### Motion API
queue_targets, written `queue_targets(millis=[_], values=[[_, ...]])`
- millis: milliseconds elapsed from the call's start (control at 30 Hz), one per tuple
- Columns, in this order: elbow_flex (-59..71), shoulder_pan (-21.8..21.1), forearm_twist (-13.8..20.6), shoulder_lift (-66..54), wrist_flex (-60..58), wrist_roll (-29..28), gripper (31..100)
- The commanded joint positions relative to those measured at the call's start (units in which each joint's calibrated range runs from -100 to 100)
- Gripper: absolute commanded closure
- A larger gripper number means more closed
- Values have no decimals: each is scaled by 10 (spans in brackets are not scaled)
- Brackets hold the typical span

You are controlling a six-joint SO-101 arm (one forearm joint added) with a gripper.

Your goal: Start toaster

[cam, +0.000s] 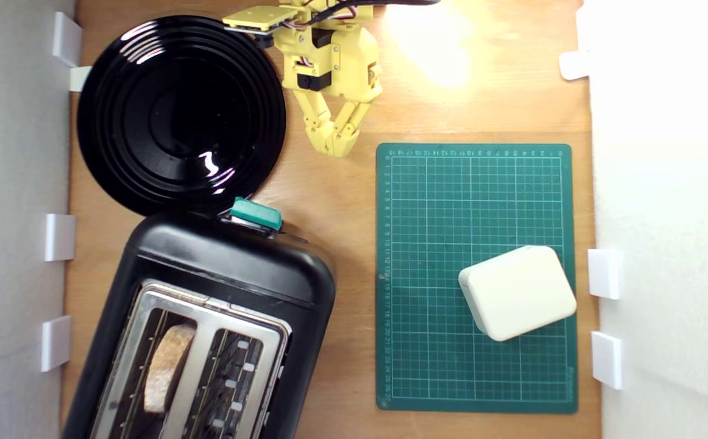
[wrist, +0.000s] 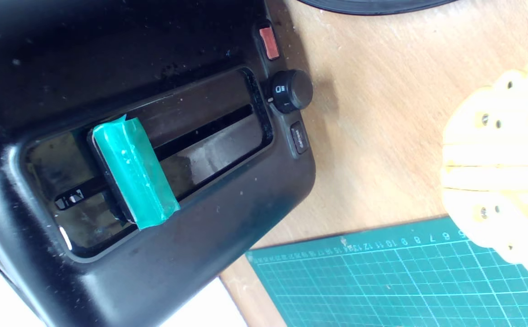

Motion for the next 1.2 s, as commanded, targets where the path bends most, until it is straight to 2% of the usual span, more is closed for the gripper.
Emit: queue_targets(millis=[0,1167], values=[[4,-1,5,-1,2,-2,988],[4,10,6,0,2,3,989]])
